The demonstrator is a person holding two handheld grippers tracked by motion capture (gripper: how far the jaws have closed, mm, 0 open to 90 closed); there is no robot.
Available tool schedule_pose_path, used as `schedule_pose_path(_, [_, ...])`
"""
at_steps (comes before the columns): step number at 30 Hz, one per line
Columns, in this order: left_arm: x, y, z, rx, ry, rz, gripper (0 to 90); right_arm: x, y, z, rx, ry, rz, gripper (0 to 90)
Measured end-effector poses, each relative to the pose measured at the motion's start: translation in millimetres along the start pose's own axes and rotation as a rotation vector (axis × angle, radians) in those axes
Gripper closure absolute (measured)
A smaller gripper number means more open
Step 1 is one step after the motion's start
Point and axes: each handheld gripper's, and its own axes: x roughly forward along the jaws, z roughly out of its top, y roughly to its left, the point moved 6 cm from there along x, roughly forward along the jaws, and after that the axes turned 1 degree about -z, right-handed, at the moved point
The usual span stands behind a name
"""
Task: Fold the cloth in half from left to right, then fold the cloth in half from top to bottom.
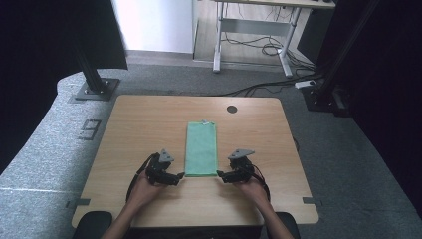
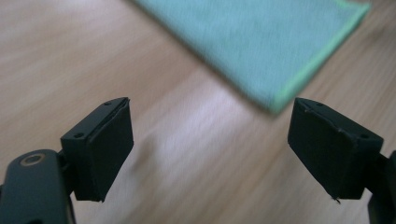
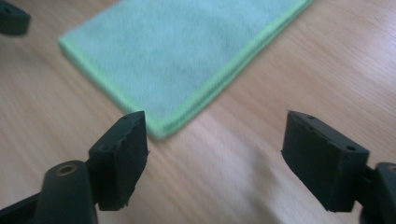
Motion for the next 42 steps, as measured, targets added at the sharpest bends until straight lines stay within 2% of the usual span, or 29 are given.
schedule_pose_path(3, [-3.7,5.8,-12.0,-0.020,0.011,0.009,13.8,-4.8,-3.1,-13.7,-0.012,0.030,-0.006,16.9])
schedule_pose_path(6, [-5.4,9.9,-17.7,-0.047,0.001,0.006,13.3,-5.3,-9.1,-24.1,0.012,0.047,-0.016,13.2])
schedule_pose_path(7, [-5.0,9.9,-18.9,-0.044,0.005,0.012,12.2,-4.9,-10.9,-26.7,0.021,0.051,-0.014,12.4])
schedule_pose_path(10, [-1.7,6.9,-22.6,-0.003,0.018,0.043,7.8,-2.9,-15.3,-31.3,0.023,0.052,-0.039,5.4])
schedule_pose_path(12, [-0.9,6.7,-23.7,-0.015,0.013,0.030,5.2,0.4,-16.5,-34.0,0.022,0.045,-0.041,0.0])
schedule_pose_path(17, [0.0,8.6,-25.4,-0.031,0.007,0.022,2.7,1.6,-19.7,-35.9,0.033,0.014,-0.036,0.0])
schedule_pose_path(38, [0.2,8.4,-25.4,-0.032,0.008,0.021,2.2,1.5,-19.6,-36.1,0.035,0.013,-0.040,0.0])
schedule_pose_path(42, [1.9,6.9,-23.5,-0.036,0.023,0.024,0.0,1.9,-19.7,-34.9,0.032,0.019,-0.035,0.0])
